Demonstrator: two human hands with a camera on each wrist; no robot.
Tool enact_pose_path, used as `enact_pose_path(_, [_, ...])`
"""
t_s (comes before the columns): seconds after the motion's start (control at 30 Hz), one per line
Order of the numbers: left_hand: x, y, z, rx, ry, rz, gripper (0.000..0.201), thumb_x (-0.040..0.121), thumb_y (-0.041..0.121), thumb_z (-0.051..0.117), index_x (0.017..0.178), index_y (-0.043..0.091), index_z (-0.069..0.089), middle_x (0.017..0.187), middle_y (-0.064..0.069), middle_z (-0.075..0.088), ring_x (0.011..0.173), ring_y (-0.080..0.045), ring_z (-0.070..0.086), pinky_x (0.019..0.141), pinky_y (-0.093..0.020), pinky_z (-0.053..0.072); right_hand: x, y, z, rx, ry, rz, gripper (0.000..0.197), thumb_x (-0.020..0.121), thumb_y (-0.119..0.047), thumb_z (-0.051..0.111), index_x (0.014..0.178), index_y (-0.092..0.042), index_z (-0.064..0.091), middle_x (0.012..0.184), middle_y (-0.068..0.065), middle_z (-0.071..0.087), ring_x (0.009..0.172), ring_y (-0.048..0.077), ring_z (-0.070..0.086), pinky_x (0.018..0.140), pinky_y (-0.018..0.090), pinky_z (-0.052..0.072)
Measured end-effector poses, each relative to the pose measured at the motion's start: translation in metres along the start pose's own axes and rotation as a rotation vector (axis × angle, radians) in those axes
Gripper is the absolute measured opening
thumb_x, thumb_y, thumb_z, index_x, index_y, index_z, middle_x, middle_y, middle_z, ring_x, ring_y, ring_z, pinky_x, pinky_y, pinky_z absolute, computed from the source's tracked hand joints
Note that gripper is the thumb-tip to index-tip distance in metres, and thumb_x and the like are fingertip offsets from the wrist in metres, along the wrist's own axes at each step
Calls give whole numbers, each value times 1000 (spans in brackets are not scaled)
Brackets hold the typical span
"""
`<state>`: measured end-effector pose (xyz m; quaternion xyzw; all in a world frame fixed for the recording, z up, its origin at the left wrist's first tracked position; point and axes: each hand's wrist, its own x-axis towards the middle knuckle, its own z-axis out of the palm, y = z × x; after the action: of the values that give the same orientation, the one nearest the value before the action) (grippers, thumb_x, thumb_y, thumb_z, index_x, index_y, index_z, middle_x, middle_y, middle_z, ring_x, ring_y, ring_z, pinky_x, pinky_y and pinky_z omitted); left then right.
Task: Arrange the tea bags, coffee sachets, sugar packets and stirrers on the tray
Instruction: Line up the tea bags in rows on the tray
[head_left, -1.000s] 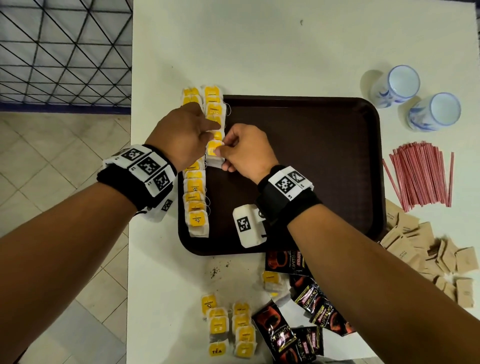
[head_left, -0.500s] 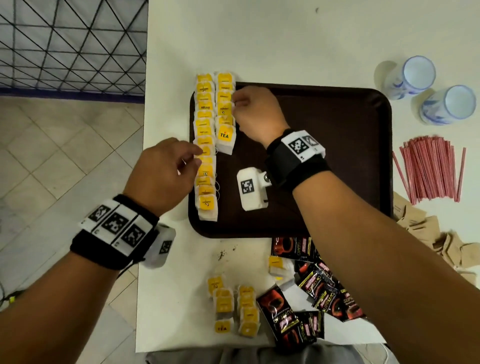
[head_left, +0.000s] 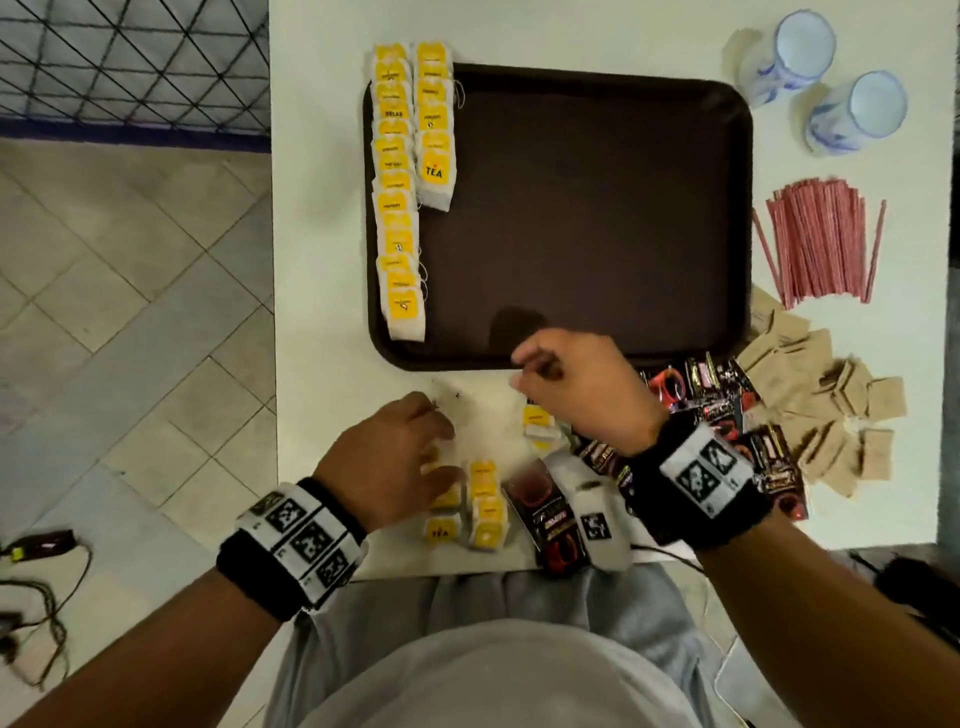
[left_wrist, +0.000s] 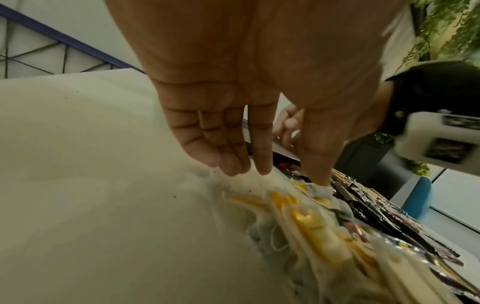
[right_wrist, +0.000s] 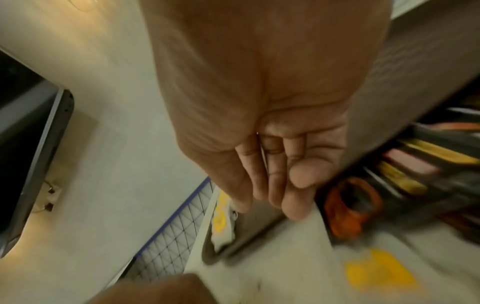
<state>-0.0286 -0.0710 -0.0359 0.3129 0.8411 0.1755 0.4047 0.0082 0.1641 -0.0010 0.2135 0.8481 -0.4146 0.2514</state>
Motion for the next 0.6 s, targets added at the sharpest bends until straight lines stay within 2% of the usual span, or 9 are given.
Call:
enact_pose_path(0.07, [-8, 1, 5, 34, -64, -10, 62, 65, 60, 75, 118, 31, 59, 123, 8, 45, 109, -16, 52, 82, -37, 53, -27, 7, 18, -60, -112, 25, 26, 89, -30, 73, 113, -20, 69, 96, -7, 67, 84, 9, 65, 79, 26, 54])
enact_pose_path(0.13, [-17, 3, 9, 114, -107, -11, 78, 58, 64, 77, 124, 31, 54, 126, 6, 40, 111, -18, 46, 85, -38, 51, -47, 12, 37, -172, -205, 9, 35, 88, -35, 73, 120, -23, 65, 103, -9, 60, 85, 7, 59, 81, 31, 55])
enact_pose_path(0.23, [-30, 8, 20, 225, -110, 4, 91, 53, 65, 77, 131, 31, 46, 131, 0, 35, 111, -24, 44, 83, -40, 50, -67, 20, 60, -295, -265, -37, 49, 83, -41, 74, 127, -29, 56, 117, -8, 49, 92, 11, 58, 83, 35, 54])
enact_pose_path(0.3, [-34, 8, 29, 226, -87, 3, 87, 57, 60, 79, 132, 31, 46, 131, -3, 34, 110, -26, 44, 83, -41, 51, -73, 23, 73, -389, -279, -94, 59, 79, -43, 74, 130, -30, 50, 123, -5, 45, 101, 17, 57, 79, 36, 55])
enact_pose_path(0.37, [-33, 6, 34, 188, -49, -2, 78, 62, 52, 82, 129, 29, 50, 128, -4, 37, 107, -26, 46, 80, -40, 53, -73, 24, 86, -484, -294, -153, 63, 76, -43, 75, 130, -28, 47, 123, -1, 42, 104, 21, 56, 74, 40, 56])
enact_pose_path(0.5, [-24, 5, 39, 157, -28, 11, 50, 73, 39, 77, 118, 31, 57, 122, 1, 37, 100, -22, 51, 69, -36, 55, -68, 28, 97, -590, -292, -209, 51, 81, -31, 70, 126, -22, 50, 121, 5, 42, 105, 28, 56, 68, 43, 57])
enact_pose_path(0.6, [-20, 9, 40, 131, 13, 43, 37, 78, 37, 73, 112, 29, 62, 115, 2, 41, 93, -21, 53, 65, -37, 54, -68, 30, 93, -595, -236, -200, 44, 87, -30, 67, 127, -23, 52, 124, 6, 43, 108, 26, 54, 69, 38, 55])
